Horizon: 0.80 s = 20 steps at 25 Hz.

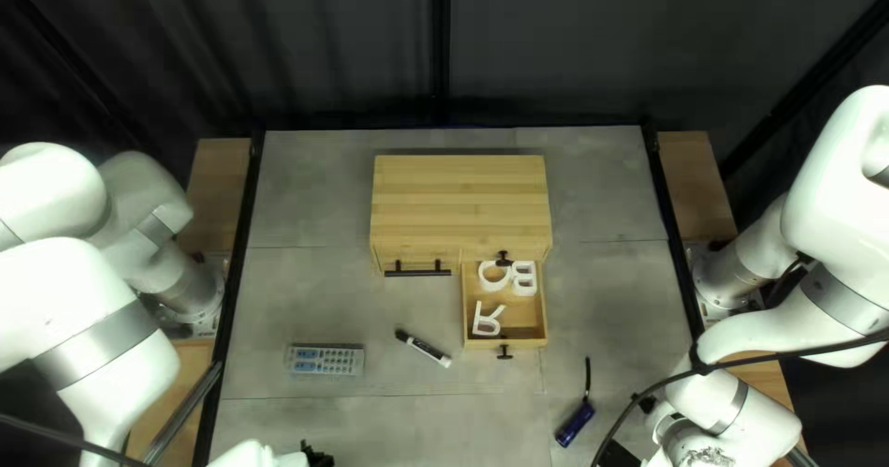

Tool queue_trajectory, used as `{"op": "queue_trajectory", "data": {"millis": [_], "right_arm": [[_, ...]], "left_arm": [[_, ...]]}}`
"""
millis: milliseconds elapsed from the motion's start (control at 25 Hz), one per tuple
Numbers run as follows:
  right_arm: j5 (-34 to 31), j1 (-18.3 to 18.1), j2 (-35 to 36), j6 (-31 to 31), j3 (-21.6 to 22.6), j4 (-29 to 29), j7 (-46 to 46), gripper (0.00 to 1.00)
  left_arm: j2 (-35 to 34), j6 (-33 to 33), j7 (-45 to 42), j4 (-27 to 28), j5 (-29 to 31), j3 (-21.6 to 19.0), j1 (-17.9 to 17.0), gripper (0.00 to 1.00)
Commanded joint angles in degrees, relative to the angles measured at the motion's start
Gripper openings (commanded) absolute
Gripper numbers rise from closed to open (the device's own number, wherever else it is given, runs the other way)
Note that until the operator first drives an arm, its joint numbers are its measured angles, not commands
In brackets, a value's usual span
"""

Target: Open drawers and place objects into drawer and close

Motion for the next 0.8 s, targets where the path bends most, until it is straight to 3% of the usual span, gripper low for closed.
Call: {"op": "queue_trajectory", "data": {"millis": [40, 520, 800], "right_arm": [[-2.4, -1.2, 2.5, 1.4, -1.7, 3.3, -0.9, 1.00], [-3.9, -4.3, -4.0, 1.3, -4.6, 4.3, -1.5, 1.00], [-7.0, -4.9, -1.0, -10.0, -5.8, 4.1, 0.2, 1.00]], "left_arm": [[0.0, 0.0, 0.0, 0.0, 0.0, 0.0, 0.0, 1.00], [0.0, 0.0, 0.0, 0.0, 0.0, 0.0, 0.0, 1.00], [0.0, 0.0, 0.0, 0.0, 0.0, 0.0, 0.0, 1.00]]}}
